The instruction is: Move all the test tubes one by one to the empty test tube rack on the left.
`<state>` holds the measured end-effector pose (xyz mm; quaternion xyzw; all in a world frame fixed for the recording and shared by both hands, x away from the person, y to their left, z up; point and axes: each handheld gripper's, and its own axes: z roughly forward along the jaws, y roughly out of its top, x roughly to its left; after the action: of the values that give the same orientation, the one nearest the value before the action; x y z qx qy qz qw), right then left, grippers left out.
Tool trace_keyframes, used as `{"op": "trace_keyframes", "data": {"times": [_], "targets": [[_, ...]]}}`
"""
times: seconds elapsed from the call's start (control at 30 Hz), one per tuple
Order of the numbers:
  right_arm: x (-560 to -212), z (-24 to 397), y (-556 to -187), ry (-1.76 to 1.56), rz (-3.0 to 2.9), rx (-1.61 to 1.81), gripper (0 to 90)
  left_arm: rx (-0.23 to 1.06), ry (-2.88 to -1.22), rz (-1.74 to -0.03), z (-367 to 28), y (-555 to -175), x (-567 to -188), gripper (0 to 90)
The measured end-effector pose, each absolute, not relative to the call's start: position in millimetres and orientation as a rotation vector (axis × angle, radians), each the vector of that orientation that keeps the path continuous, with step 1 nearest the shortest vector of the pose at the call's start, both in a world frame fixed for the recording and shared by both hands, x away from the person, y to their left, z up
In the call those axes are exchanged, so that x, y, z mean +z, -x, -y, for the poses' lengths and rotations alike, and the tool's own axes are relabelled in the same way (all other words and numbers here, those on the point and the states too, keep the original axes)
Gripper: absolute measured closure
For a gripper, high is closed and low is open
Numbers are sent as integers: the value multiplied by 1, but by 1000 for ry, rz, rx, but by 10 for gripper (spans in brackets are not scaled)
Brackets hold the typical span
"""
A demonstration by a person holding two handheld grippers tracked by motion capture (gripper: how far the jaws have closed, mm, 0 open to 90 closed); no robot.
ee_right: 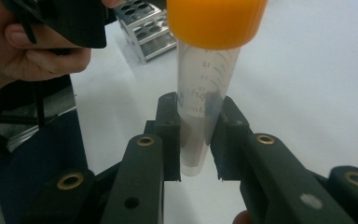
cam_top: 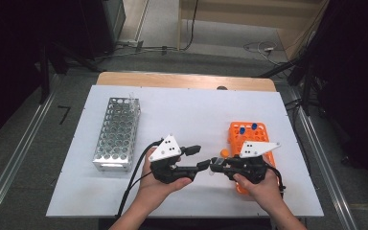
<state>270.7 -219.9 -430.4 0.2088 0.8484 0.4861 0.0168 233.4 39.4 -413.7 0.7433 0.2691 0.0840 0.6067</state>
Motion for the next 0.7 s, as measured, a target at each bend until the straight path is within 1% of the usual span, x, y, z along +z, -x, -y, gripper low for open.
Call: {"op": "trace_keyframes", "data": {"times": [0.2, 0.27, 0.33, 0.4, 0.57, 0.7], "targets": [[-434, 202, -268, -603, -2680, 1504, 728, 158, -1766, -578, -24, -235, -417, 546], [-435, 197, -266, -585, -2702, 1492, 728, 146, -1773, -576, -21, -237, -418, 596], [-434, 195, -264, -573, -2708, 1494, 728, 147, -1797, -572, -19, -238, -420, 667], [-433, 195, -263, -563, -2706, 1498, 727, 151, -1808, -574, -18, -238, -421, 704], [-433, 195, -264, -566, -2713, 1509, 726, 196, -1823, -571, -17, -236, -420, 733], [-435, 197, -265, -565, -2711, 1522, 722, 205, -1823, -569, -16, -236, -420, 740]]}}
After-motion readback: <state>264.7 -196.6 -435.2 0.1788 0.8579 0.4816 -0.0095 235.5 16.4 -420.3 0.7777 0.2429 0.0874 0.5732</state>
